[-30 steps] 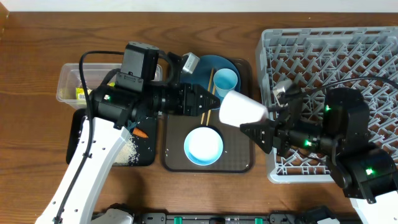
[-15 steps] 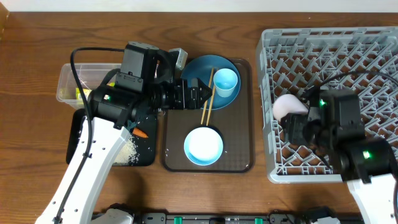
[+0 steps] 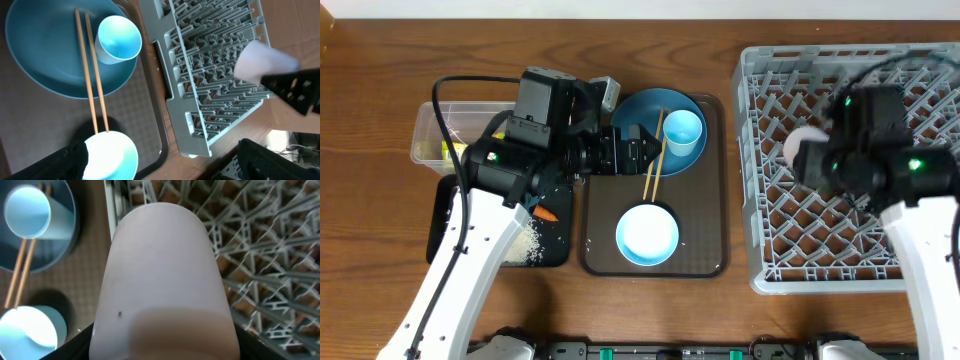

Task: Sort waste into correct bins and load items into the dishwasher rack
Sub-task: 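Carry the pink cup right over the grey rack with the right gripper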

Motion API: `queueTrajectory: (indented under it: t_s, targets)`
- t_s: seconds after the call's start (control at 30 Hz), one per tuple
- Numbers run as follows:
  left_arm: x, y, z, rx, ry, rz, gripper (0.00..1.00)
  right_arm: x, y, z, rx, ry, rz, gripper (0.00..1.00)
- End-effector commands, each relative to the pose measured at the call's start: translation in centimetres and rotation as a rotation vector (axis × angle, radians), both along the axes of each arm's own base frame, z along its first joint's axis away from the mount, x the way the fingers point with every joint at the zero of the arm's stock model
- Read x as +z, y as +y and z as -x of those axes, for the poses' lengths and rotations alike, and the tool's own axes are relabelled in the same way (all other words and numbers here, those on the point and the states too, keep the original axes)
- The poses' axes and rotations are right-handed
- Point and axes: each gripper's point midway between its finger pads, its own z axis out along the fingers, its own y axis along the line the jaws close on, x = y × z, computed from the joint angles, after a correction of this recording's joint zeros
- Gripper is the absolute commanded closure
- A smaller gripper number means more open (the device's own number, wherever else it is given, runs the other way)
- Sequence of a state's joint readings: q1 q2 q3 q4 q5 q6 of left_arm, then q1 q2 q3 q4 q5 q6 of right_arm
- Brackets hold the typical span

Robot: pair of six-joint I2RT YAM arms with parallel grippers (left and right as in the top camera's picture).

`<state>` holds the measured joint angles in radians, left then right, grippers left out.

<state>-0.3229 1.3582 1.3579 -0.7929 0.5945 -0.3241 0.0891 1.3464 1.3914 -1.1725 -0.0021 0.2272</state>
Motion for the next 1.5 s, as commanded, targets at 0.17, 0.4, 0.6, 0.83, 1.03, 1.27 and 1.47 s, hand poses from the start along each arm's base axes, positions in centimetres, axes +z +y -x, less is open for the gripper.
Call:
queueTrajectory:
  t_s: [0.17, 0.4, 0.6, 0.83, 1.03, 1.27, 1.47]
  targets:
    - [-0.1, 0.2, -0.2, 0.003, -0.009, -0.012, 0.03, -1.9, -0.2, -2.9, 0.019, 0.082, 0.033, 0.71]
    - [-0.1, 0.2, -0.2, 0.003, -0.009, -0.013, 0.02, -5.2, -0.1, -4.4, 0.037, 0.161, 0.044, 0.71]
    - [-0.1, 0.2, -0.2, 0.003, -0.009, -0.012, 0.02, -7.4, 0.1, -6.3, 0.047, 0.171, 0.048, 0.71]
    - [-0.1, 0.2, -0.2, 0.003, -0.009, -0.013, 0.02, -9.4, 1.0, -7.3, 0.086, 0.196, 0.016, 0.72]
    - [-0.1, 0.2, -0.2, 0.003, -0.009, -0.013, 0.02, -10.9, 0.9, -7.2, 0.087, 0.242, 0.018, 0.72]
    - [-0.1, 0.2, -0.2, 0.003, -0.009, -0.012, 0.02, -11.6, 0.9, -7.3, 0.110, 0.256, 0.030, 0.59]
    - [-0.1, 0.2, -0.2, 0.003, -0.009, -0.012, 0.02, -11.6, 0.7, -7.2, 0.123, 0.261, 0.039, 0.39]
